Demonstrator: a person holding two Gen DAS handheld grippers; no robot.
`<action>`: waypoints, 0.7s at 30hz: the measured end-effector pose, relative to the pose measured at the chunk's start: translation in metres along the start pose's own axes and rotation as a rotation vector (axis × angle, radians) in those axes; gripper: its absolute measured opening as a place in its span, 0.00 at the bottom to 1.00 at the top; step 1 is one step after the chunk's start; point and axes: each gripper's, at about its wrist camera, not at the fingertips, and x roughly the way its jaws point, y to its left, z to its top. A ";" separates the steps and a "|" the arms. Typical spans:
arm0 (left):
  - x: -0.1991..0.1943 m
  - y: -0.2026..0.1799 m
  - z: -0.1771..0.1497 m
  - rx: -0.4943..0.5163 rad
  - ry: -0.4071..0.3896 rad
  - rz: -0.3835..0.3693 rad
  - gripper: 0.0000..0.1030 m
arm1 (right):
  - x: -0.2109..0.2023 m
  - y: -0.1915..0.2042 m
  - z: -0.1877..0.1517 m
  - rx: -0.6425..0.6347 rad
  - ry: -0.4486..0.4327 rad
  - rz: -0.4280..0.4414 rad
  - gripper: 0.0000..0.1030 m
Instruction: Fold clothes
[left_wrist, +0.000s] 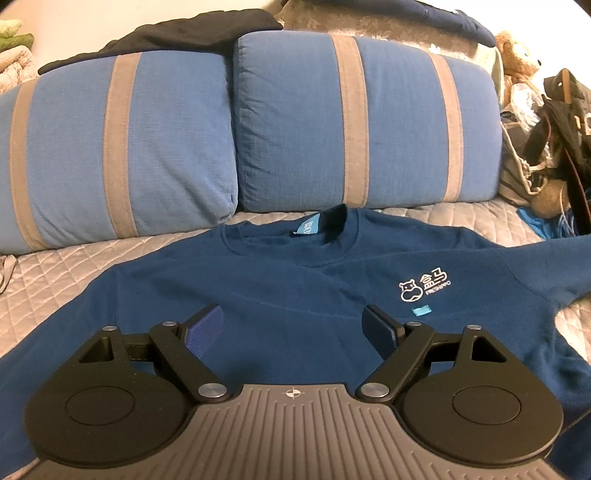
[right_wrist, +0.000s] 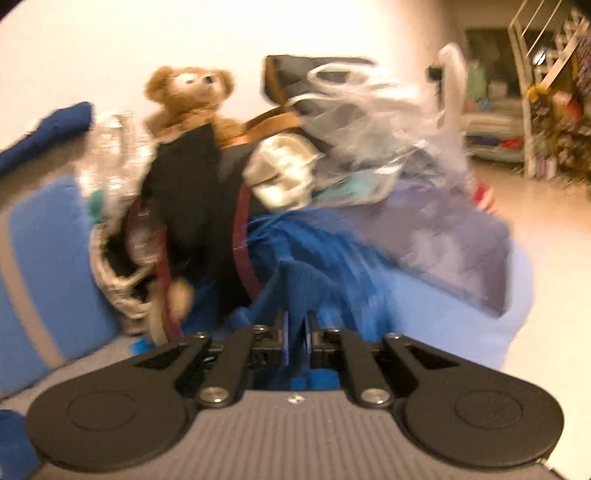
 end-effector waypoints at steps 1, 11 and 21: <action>0.000 0.000 0.000 0.001 0.000 -0.001 0.80 | 0.005 -0.005 -0.003 0.007 0.021 -0.016 0.08; 0.000 0.000 0.000 0.008 0.004 0.002 0.80 | 0.017 -0.014 -0.041 0.008 0.120 -0.088 0.31; -0.001 -0.001 0.000 0.012 -0.003 -0.003 0.80 | -0.016 0.031 -0.057 -0.098 0.175 0.008 0.73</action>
